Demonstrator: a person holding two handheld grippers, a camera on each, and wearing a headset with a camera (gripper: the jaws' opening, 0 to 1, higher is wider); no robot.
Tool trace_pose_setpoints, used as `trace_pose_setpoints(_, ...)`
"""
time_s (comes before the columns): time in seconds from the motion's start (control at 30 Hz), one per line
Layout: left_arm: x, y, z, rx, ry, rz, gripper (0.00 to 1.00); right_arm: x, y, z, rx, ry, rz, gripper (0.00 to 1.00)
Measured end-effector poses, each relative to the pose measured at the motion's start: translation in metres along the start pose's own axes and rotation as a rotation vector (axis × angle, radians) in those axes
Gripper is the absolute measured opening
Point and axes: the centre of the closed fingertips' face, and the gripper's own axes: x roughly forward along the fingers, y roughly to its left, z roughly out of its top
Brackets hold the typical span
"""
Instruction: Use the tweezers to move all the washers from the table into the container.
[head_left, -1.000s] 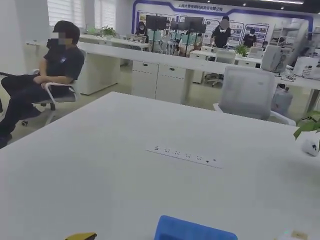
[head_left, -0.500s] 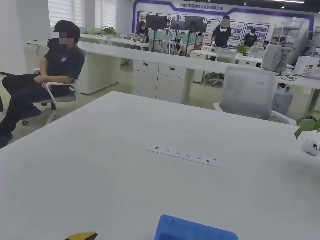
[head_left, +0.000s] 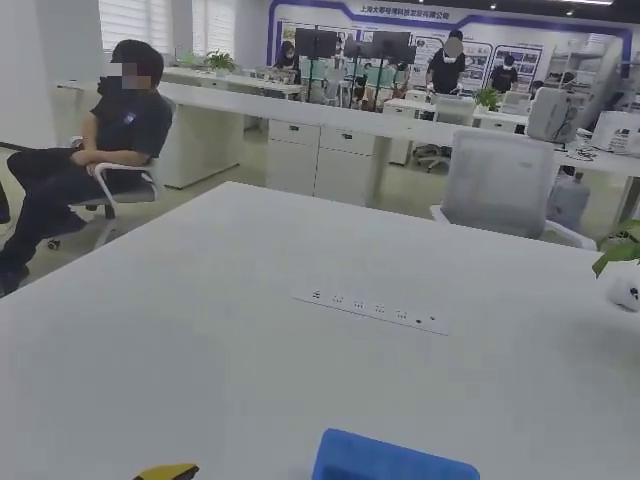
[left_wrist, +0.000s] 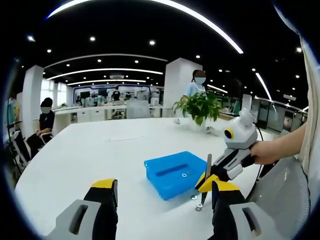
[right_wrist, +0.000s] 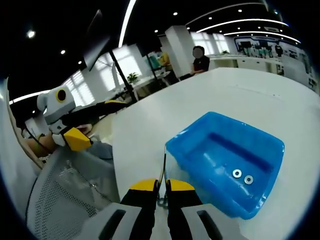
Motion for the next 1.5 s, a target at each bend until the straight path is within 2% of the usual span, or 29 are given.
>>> trace_pose_setpoints(0.33,0.0,0.0,-0.001,0.005,0.007,-0.002,0.77,0.004,0.002,-0.002,-0.028,0.013,-0.012,0.04)
trace_pose_setpoints(0.53,0.001,0.0,-0.002,0.008,0.01,-0.002,0.77,0.007,0.002,-0.007,-0.107,0.046,-0.044,0.04)
trace_pose_setpoints(0.73,0.001,0.0,-0.002,0.009,0.013,-0.003,0.77,0.008,0.007,-0.01,-0.17,0.062,-0.045,0.04)
trace_pose_setpoints(1.0,0.001,0.0,-0.004,0.011,0.017,-0.004,0.77,0.009,0.01,-0.01,-0.22,0.058,-0.04,0.03)
trace_pose_setpoints(1.23,0.001,-0.001,-0.004,0.013,0.018,-0.005,0.77,0.007,0.009,-0.01,-0.229,0.053,-0.043,0.03)
trace_pose_setpoints(1.5,0.001,-0.001,-0.004,0.014,0.02,-0.005,0.76,-0.001,0.007,0.003,-0.199,0.012,-0.047,0.03)
